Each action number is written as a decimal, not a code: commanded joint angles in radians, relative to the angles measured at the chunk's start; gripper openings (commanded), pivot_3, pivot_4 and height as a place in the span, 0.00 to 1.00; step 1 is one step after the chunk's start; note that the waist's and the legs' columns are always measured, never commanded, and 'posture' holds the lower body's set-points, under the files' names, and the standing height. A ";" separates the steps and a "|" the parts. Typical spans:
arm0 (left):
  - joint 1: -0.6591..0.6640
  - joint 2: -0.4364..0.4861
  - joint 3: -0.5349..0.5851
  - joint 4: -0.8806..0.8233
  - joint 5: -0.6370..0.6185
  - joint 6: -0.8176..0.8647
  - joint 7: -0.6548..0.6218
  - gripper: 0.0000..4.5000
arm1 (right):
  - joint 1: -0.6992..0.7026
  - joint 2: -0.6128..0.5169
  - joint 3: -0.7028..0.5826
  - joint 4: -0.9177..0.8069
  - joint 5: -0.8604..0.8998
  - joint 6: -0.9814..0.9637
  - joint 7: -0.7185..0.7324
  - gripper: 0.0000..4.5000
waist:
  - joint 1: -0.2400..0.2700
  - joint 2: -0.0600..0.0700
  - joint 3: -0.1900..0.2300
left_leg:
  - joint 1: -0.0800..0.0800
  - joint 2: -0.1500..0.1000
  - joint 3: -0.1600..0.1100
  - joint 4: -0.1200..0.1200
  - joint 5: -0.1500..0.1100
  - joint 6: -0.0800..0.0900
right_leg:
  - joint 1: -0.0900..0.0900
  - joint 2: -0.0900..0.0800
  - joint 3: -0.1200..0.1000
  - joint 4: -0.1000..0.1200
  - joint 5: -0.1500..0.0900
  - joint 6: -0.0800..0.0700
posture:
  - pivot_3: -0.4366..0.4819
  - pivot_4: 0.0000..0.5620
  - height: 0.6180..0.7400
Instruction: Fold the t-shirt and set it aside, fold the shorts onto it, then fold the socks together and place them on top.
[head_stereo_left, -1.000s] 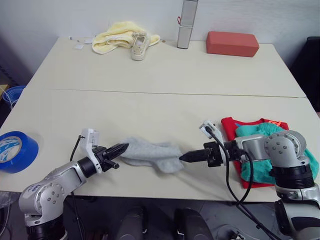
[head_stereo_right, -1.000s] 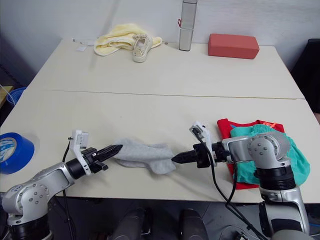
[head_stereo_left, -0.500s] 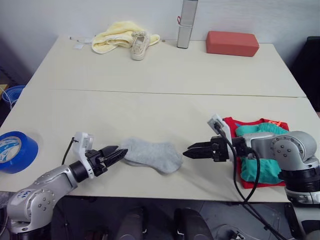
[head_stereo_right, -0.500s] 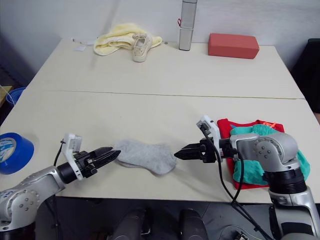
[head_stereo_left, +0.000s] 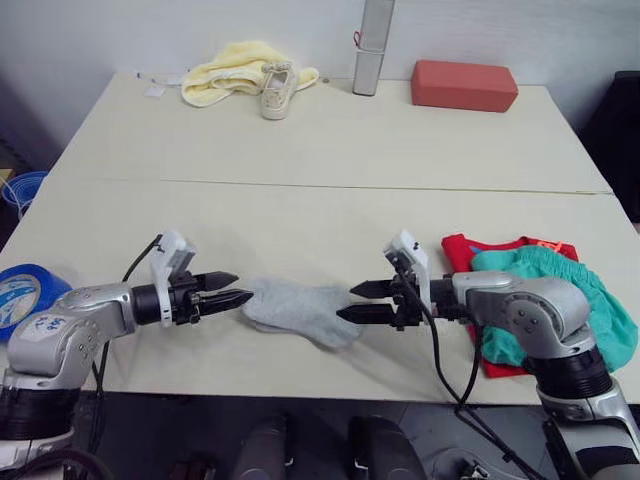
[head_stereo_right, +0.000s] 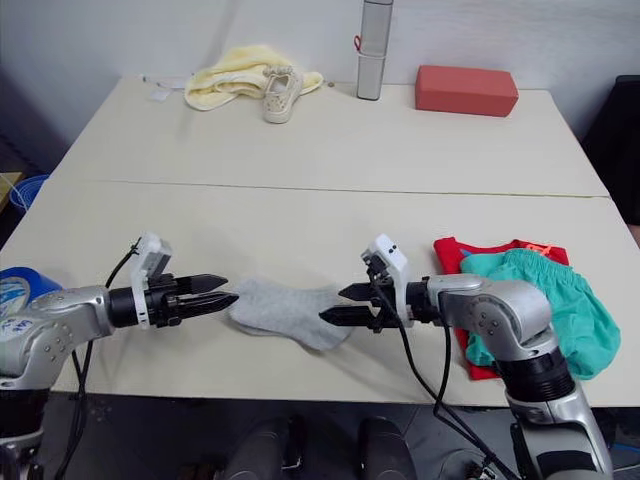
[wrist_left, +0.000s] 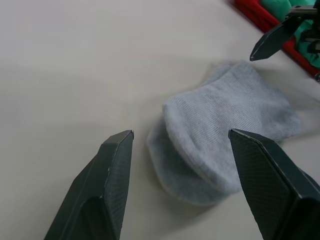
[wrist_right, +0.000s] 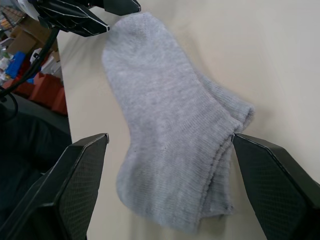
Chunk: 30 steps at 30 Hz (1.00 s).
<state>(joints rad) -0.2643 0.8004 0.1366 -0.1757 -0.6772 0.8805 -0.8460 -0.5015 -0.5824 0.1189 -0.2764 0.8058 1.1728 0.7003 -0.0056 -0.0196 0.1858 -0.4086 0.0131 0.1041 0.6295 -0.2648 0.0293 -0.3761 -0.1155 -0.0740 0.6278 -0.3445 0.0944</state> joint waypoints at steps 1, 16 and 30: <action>-0.049 -0.003 -0.043 0.033 0.027 -0.016 -0.029 0.71 | 0.005 0.025 0.011 -0.047 -0.023 -0.033 -0.020 0.89 | -0.005 0.000 0.000 | 0.000 0.000 0.000 0.000 0.000 0.000 | 0.000 0.000 0.000 0.000 0.000 0.000 | 0.48 0.27 1.00; -0.130 -0.040 -0.109 0.099 0.078 -0.027 -0.065 0.71 | 0.012 0.105 0.016 -0.036 -0.063 -0.037 -0.068 0.81 | -0.022 0.000 0.000 | 0.000 0.000 0.000 0.001 0.001 0.000 | 0.000 0.001 -0.001 0.003 0.000 0.000 | 0.48 0.27 1.00; -0.117 -0.052 -0.089 0.093 0.073 -0.022 -0.058 0.01 | 0.005 0.114 0.027 -0.010 -0.112 -0.075 -0.040 0.00 | -0.022 0.000 0.000 | 0.000 0.000 0.000 0.002 0.001 0.000 | 0.000 0.001 -0.001 0.008 0.000 0.000 | 0.48 0.27 1.00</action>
<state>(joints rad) -0.3821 0.7490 0.0215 -0.0646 -0.5981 0.8655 -0.8996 -0.4924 -0.4685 0.1499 -0.2700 0.6903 1.1177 0.6454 -0.0277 -0.0196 0.1858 -0.4083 0.0133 0.1045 0.6311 -0.2638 0.0298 -0.3761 -0.1146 -0.0745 0.6361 -0.3444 0.0945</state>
